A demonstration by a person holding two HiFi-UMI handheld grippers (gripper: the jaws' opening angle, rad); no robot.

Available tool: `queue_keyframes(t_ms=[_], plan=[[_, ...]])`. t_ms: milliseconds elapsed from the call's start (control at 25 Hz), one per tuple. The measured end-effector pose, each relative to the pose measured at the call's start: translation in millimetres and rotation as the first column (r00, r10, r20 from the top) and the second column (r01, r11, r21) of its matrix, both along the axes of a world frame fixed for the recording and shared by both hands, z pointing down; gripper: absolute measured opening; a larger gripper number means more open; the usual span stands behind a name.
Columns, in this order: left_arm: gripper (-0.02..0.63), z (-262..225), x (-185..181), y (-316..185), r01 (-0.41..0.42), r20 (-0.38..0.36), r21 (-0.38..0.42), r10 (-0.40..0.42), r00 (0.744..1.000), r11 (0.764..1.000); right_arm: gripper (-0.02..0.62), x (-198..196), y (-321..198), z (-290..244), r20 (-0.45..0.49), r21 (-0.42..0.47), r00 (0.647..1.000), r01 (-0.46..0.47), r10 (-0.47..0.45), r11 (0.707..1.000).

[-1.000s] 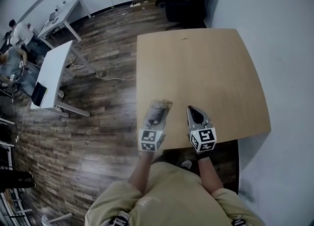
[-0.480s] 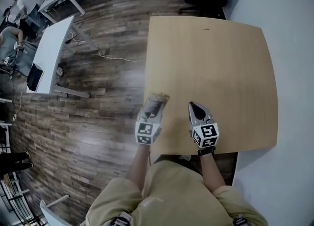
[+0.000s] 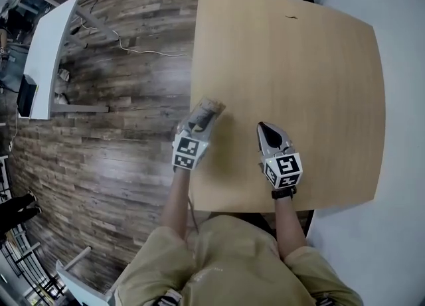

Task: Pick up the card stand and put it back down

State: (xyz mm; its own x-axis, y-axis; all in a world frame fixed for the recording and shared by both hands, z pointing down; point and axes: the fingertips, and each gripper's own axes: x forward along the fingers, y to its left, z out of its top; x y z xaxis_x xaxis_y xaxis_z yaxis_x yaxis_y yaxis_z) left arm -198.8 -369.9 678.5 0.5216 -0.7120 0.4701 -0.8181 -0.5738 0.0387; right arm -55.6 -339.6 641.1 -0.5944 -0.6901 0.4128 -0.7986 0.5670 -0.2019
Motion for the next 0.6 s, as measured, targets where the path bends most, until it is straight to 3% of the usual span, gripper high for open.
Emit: queue_keyframes(t_ms=[280, 600], plan=[[0.092, 47, 1, -46, -0.157, 0.078, 0.019, 0.155, 0.985, 0.987, 0.003, -20, -5, 40, -0.012, -0.048, 1.000, 0.028, -0.029, 0.998], [0.092, 75, 31, -62, -0.332, 0.129, 0.048, 0.323, 0.937, 0.942, 0.003, -16, -12, 63, -0.035, -0.067, 0.999, 0.022, -0.024, 0.998]])
